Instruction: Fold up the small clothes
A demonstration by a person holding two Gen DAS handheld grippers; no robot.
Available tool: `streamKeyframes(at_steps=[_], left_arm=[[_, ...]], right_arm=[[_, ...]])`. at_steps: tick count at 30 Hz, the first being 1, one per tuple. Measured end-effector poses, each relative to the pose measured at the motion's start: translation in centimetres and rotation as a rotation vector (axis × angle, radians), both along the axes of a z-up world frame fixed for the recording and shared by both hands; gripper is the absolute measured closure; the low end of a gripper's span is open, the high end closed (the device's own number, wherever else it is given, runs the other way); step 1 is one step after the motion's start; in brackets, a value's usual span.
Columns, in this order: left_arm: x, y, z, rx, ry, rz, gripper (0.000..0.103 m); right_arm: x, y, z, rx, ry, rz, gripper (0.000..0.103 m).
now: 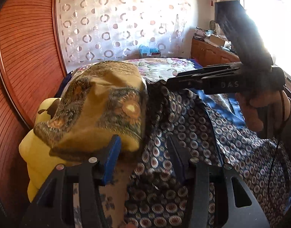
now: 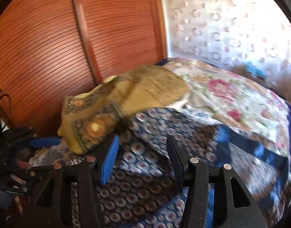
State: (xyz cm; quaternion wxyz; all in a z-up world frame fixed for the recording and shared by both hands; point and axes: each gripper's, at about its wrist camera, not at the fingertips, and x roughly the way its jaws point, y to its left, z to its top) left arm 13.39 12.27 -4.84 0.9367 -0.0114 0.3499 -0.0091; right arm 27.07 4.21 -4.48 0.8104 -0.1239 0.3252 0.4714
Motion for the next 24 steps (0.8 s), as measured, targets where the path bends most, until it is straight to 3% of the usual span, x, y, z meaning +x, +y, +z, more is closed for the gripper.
streamKeyframes(at_steps=[3, 4, 8, 12, 13, 17, 19, 21, 22, 24], left_arm=[[1.5, 0.4, -0.2, -0.016, 0.022, -0.005, 0.053], [1.8, 0.5, -0.2, -0.019, 0.023, -0.011, 0.053], [3.3, 0.7, -0.2, -0.048, 0.032, -0.034, 0.053], [4.8, 0.0, -0.5, -0.075, 0.051, -0.09, 0.053], [5.2, -0.1, -0.6, -0.074, 0.059, -0.103, 0.064], [7.2, -0.9, -1.3, -0.04, 0.104, -0.153, 0.08], [7.9, -1.1, -1.5, -0.02, 0.126, -0.147, 0.093], [8.4, -1.1, -1.8, -0.008, 0.143, -0.14, 0.099], [8.4, -1.1, -1.8, -0.006, 0.142, -0.139, 0.101], [8.4, -0.9, -1.8, -0.012, 0.144, -0.136, 0.102]], right_arm=[[0.7, 1.0, -0.2, -0.014, 0.002, 0.027, 0.085], [1.0, 1.1, -0.2, -0.013, 0.011, 0.038, 0.102], [3.5, -1.0, 1.0, 0.066, 0.003, -0.065, 0.103], [5.7, -2.0, 0.7, 0.04, 0.021, -0.122, 0.103], [5.9, -2.0, 0.5, 0.03, 0.018, -0.123, 0.103], [6.1, -2.3, -0.3, 0.014, 0.029, -0.097, 0.103], [5.8, -2.6, -0.7, 0.022, 0.046, -0.073, 0.097], [5.1, -3.2, -0.9, 0.036, 0.061, -0.04, 0.076], [4.5, -3.6, -1.1, 0.047, 0.067, -0.019, 0.06], [3.8, -3.9, -1.3, 0.058, 0.075, 0.027, 0.056]])
